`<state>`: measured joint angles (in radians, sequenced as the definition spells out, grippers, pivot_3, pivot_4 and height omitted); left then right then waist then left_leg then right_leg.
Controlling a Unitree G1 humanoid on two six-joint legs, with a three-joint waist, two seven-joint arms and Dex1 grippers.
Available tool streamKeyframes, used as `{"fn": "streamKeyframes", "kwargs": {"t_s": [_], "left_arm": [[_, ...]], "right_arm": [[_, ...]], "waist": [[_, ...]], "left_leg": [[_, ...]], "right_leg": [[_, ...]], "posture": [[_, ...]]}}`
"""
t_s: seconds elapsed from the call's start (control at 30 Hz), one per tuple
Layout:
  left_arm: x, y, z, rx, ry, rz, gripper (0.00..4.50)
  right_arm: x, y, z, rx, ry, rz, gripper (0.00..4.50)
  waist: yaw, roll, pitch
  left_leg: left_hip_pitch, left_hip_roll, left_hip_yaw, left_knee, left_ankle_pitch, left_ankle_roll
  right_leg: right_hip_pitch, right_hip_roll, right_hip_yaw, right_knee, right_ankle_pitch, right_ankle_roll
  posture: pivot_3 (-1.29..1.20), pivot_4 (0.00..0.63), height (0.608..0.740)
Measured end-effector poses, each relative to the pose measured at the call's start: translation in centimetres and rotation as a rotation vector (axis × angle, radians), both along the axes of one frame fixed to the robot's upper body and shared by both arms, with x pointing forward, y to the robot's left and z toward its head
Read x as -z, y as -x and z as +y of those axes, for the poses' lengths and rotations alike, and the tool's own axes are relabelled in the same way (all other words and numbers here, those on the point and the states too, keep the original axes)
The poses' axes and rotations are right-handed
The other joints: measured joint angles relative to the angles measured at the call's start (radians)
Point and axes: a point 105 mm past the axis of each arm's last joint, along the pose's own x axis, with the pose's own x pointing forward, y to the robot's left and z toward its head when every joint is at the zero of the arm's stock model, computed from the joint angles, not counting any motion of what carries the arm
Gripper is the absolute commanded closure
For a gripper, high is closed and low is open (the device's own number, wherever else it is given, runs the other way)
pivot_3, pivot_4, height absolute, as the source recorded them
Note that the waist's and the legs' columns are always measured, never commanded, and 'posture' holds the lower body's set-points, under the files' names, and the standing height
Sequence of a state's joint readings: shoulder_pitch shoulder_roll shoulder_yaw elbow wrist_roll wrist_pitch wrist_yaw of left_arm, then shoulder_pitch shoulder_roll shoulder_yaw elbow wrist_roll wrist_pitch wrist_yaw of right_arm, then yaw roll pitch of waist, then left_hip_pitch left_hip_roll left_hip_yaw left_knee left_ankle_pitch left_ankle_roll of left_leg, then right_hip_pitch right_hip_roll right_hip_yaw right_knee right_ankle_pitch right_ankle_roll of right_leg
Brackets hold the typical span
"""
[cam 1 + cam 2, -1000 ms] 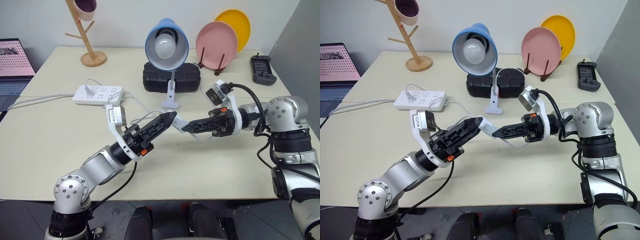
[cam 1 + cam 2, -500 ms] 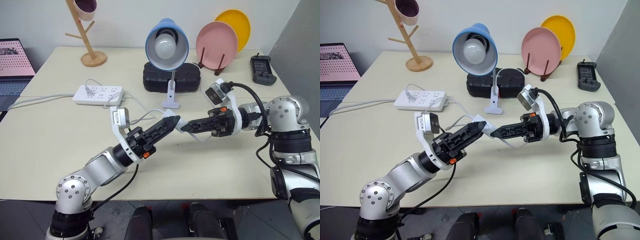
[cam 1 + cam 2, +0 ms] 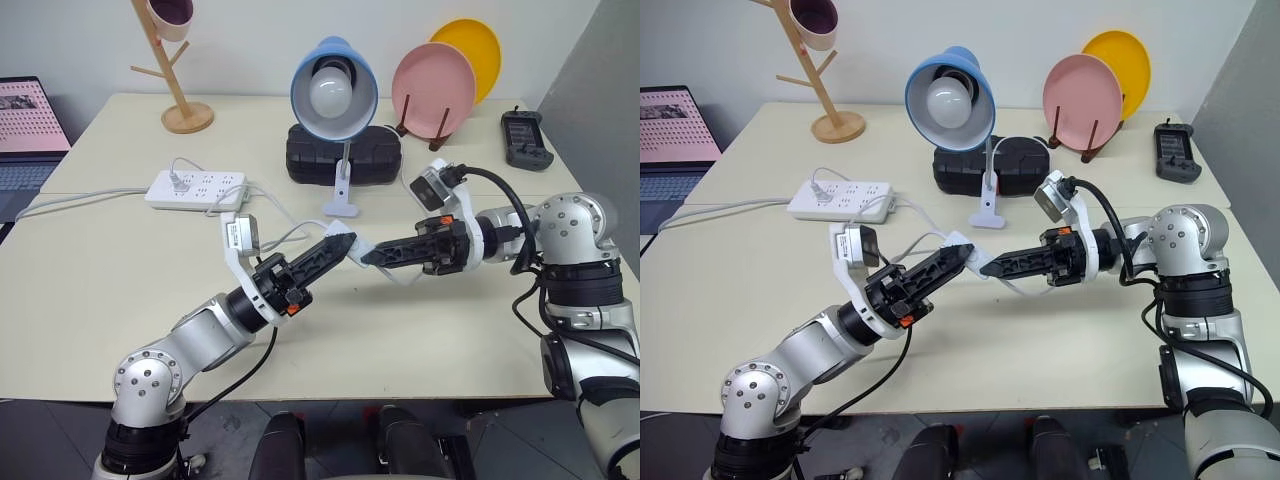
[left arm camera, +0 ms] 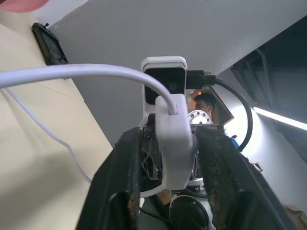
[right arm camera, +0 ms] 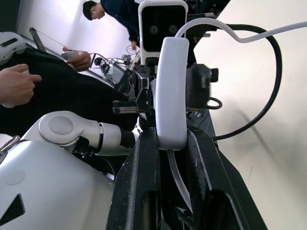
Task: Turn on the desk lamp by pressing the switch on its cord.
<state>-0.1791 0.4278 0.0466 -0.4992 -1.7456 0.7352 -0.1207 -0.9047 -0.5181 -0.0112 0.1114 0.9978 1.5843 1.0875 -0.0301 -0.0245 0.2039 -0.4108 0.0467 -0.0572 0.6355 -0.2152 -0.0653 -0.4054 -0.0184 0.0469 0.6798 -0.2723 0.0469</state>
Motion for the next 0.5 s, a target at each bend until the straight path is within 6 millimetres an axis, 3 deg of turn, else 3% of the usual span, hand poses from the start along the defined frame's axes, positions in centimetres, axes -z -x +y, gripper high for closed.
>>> {"fn": "streamKeyframes", "kwargs": {"t_s": [0.1, 0.5], "left_arm": [[-0.17, 0.09, 0.01, 0.009, 0.016, 0.002, 3.98], [-0.18, 0.11, -0.04, 0.013, 0.017, 0.017, 4.01]], "right_arm": [[-0.13, 0.12, -0.03, -0.008, -0.012, 0.002, 4.14], [-0.14, 0.23, -0.11, -0.008, -0.021, -0.011, 4.14]], "waist": [[0.0, 0.0, 0.0], [0.0, 0.0, 0.0]], "left_leg": [[0.0, 0.0, 0.0, 0.0, 0.0, 0.0], [-0.001, 0.0, 0.0, 0.0, 0.0, 0.0]], "right_leg": [[0.0, 0.0, 0.0, 0.0, 0.0, 0.0], [-0.001, 0.0, 0.0, -0.001, 0.0, 0.001]], "posture": [[0.0, 0.15, 0.74], [0.0, 0.15, 0.74]]}}
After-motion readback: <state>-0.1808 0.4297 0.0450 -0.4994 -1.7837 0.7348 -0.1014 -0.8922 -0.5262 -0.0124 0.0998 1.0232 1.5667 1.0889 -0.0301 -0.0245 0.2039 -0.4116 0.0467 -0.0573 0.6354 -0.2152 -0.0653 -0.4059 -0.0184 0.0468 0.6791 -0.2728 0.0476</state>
